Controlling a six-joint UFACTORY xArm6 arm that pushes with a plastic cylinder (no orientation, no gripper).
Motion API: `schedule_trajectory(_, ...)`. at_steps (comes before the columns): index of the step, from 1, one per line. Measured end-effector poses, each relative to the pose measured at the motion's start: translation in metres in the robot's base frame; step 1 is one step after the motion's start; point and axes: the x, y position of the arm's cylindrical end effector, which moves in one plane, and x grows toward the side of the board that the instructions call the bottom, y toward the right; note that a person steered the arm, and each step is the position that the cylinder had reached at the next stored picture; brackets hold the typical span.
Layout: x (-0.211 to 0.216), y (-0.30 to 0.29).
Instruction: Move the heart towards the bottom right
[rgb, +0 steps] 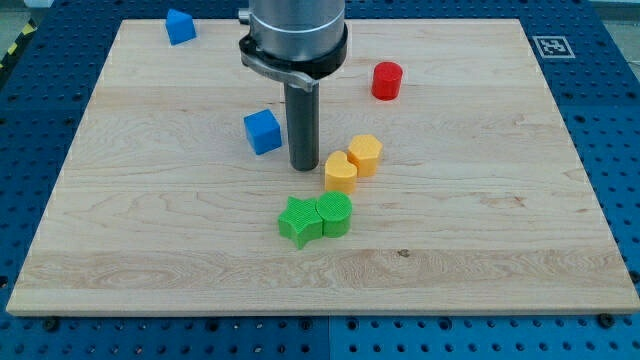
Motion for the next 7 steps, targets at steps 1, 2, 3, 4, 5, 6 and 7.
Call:
schedule_trajectory(1,0.009,0.007)
schedule_trajectory(2,0.01,0.024)
schedule_trajectory(3,0.013,0.065)
schedule_trajectory(4,0.032,0.104)
schedule_trajectory(5,0.066,0.113)
schedule_trajectory(6,0.08,0.113)
schedule_trajectory(7,0.106,0.115)
